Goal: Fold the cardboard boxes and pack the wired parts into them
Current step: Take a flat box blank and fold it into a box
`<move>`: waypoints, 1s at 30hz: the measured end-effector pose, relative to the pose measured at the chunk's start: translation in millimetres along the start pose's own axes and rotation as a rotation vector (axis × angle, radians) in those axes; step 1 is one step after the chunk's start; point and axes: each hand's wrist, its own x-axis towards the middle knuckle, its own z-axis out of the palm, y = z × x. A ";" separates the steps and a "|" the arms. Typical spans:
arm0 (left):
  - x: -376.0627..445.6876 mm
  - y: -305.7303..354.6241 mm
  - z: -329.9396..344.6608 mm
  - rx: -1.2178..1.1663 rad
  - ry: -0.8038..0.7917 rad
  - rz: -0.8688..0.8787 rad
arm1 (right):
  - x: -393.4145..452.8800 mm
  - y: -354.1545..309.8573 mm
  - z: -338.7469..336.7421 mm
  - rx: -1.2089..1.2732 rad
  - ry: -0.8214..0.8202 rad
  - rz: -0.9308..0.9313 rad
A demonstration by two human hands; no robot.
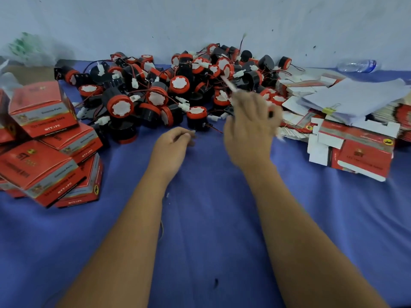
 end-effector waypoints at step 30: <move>10.1 -8.4 -20.9 -0.518 0.373 -0.035 | -10.0 6.6 6.0 1.551 -0.421 0.965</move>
